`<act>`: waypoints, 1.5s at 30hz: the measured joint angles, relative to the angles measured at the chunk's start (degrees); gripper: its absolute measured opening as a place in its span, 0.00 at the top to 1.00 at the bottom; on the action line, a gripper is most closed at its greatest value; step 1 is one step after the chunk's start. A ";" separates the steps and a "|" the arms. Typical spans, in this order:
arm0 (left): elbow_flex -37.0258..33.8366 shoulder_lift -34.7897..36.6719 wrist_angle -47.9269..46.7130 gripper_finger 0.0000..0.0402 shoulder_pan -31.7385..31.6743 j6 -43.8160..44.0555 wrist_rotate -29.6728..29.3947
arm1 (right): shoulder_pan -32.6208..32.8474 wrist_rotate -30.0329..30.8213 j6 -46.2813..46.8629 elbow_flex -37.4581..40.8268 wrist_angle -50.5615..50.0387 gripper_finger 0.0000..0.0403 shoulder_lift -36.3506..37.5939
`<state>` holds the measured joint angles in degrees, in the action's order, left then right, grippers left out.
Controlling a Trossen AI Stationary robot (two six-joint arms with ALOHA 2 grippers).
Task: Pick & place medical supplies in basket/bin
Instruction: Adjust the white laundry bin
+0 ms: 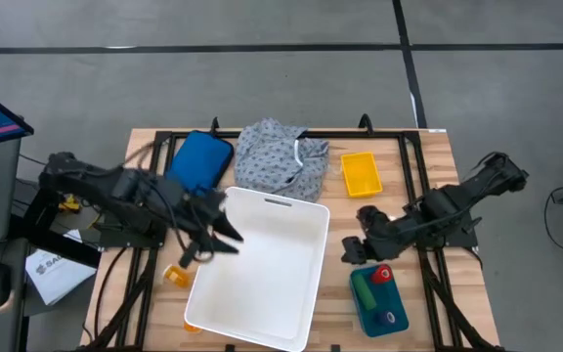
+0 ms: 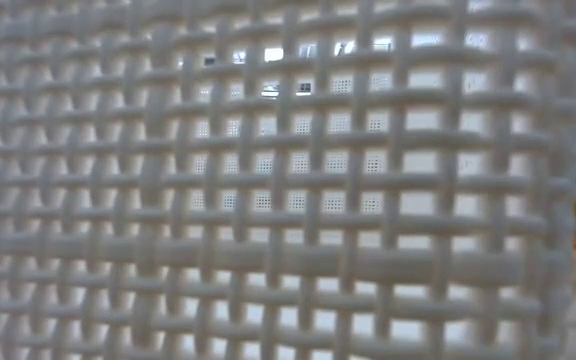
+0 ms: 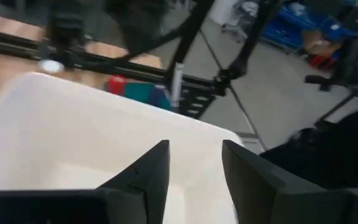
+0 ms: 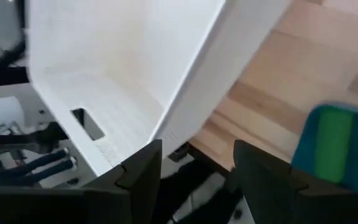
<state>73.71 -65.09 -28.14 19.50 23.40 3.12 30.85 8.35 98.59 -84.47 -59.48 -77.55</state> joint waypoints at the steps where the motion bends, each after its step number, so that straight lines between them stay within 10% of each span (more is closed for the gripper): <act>1: 0.00 -1.21 0.72 0.67 0.82 1.08 0.16 | 0.89 1.46 -0.04 0.00 0.01 0.52 0.53; 15: 0.02 -15.78 18.05 0.99 7.25 15.78 -1.33 | 15.90 19.33 1.31 0.00 -3.04 0.52 3.79; 25: 0.00 -7.33 -4.78 1.00 8.56 21.85 -11.40 | 21.98 27.72 3.24 0.00 -5.02 0.52 3.77; 34: 0.07 3.32 -27.24 1.00 18.57 42.01 -6.49 | 23.86 30.77 9.08 0.00 -9.69 0.53 3.77; 45: 0.04 -1.25 -39.89 1.00 24.83 49.04 -0.09 | 20.25 31.45 9.19 0.00 -10.17 0.52 4.79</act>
<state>73.76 -66.34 -68.03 44.33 72.44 3.03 51.10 39.80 107.77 -84.47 -69.65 -72.76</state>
